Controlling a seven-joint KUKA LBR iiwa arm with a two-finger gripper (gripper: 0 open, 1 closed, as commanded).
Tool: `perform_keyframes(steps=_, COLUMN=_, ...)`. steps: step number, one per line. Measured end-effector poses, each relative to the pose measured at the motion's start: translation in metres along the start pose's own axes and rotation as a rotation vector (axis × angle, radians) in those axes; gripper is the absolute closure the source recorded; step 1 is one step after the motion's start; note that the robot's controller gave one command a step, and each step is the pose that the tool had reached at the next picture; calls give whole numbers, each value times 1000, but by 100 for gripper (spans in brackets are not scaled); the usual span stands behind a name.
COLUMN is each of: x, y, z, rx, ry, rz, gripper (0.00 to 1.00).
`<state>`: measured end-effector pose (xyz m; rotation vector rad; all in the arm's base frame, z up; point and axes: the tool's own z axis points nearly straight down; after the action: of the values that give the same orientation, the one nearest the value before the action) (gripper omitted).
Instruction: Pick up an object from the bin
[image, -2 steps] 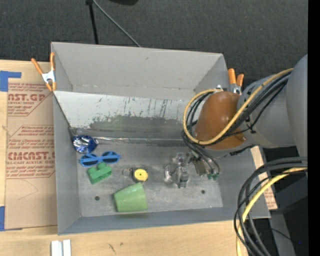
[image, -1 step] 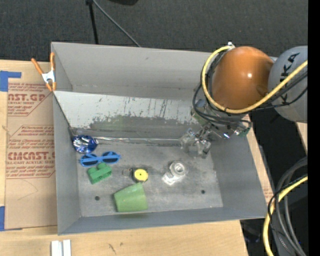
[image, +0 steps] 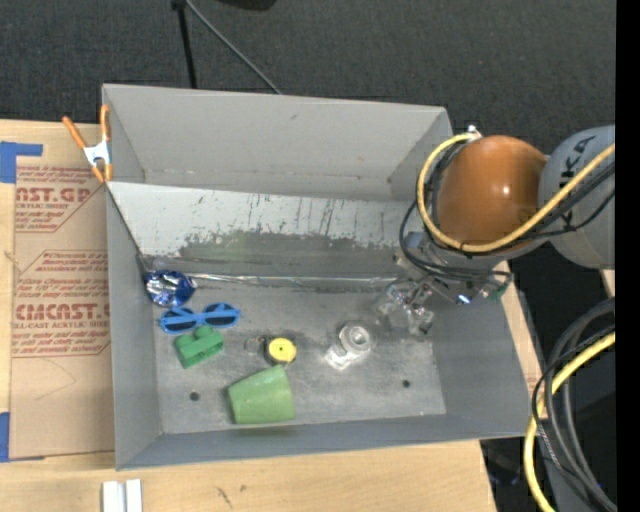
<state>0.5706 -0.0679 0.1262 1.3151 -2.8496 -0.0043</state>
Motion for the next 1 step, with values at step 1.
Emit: perform_keyframes(steps=1, x=-3, y=0, z=-3, rx=3, ry=-5, rz=-2, gripper=0)
